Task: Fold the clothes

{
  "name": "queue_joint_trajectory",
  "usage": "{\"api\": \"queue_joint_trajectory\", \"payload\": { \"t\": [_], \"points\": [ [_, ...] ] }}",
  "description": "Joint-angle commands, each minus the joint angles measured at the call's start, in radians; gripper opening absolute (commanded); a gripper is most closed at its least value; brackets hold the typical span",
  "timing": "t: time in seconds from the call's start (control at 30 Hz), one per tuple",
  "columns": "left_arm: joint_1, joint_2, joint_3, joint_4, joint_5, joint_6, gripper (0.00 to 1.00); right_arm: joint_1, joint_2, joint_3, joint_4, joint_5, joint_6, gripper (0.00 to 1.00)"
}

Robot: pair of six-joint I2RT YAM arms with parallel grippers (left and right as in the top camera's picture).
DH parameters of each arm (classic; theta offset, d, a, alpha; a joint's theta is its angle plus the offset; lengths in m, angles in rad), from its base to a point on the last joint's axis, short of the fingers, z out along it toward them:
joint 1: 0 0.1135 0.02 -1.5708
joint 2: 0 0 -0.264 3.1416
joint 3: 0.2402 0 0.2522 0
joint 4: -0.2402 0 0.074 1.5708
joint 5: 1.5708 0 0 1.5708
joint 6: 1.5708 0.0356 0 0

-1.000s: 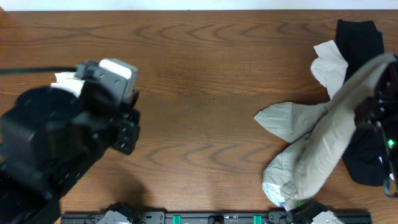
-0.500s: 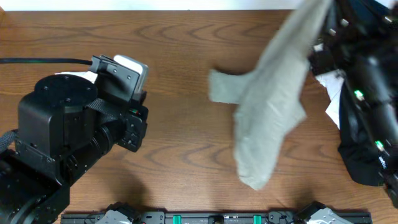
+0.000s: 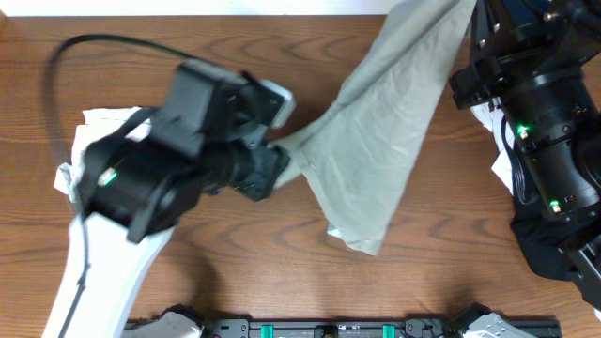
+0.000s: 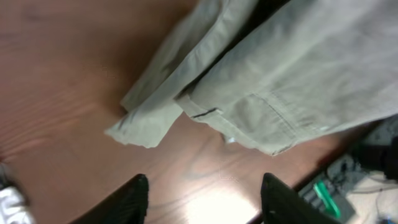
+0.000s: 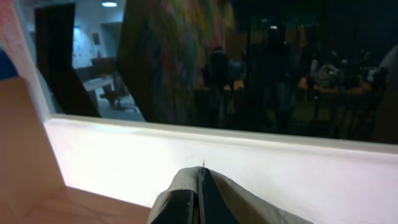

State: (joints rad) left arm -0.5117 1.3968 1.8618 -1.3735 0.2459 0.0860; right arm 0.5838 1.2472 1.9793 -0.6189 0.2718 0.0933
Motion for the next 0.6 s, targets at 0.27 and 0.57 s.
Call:
{"api": "queue_joint_trajectory", "payload": {
  "t": [0.27,0.57],
  "points": [
    [0.005,0.136,-0.095,0.013,0.332,0.267,0.75,-0.014,-0.014,0.010,-0.019,0.046,-0.027,0.01],
    [0.004,0.149,-0.300,0.142,0.399,0.416,0.75,-0.014,-0.014,0.010,-0.031,0.046,-0.027,0.01]
  ]
}}
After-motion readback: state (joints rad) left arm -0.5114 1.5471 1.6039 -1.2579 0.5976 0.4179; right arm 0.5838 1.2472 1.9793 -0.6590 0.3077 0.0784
